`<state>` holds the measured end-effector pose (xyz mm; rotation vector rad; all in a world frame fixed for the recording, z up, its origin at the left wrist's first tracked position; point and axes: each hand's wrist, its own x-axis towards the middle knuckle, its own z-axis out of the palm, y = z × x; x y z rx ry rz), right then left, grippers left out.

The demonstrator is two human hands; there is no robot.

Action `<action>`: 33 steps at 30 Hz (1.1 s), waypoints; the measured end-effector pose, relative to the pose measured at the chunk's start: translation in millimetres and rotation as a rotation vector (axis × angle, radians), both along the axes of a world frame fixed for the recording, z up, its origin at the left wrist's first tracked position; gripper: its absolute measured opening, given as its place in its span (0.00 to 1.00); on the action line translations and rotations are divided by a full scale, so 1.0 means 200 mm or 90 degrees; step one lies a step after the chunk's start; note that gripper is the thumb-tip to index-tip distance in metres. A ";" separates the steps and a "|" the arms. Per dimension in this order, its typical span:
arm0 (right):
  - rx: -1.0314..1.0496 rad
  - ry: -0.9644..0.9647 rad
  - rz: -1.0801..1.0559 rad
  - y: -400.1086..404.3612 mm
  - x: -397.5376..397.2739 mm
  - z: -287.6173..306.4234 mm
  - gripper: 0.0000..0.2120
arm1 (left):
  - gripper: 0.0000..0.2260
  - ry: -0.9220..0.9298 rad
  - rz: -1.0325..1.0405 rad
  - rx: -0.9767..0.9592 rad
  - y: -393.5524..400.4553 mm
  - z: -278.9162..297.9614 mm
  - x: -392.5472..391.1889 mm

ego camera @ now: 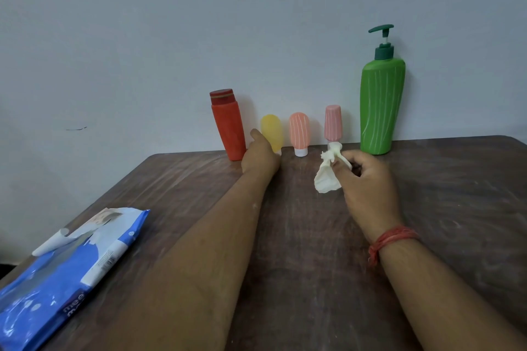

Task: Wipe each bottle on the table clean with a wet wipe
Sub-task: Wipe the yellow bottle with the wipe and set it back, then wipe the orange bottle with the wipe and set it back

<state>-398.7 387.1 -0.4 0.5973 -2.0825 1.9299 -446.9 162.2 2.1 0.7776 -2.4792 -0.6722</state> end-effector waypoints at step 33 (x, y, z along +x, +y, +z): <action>-0.067 -0.044 -0.028 0.00 -0.02 -0.02 0.11 | 0.08 0.252 -0.221 -0.042 0.19 0.27 0.22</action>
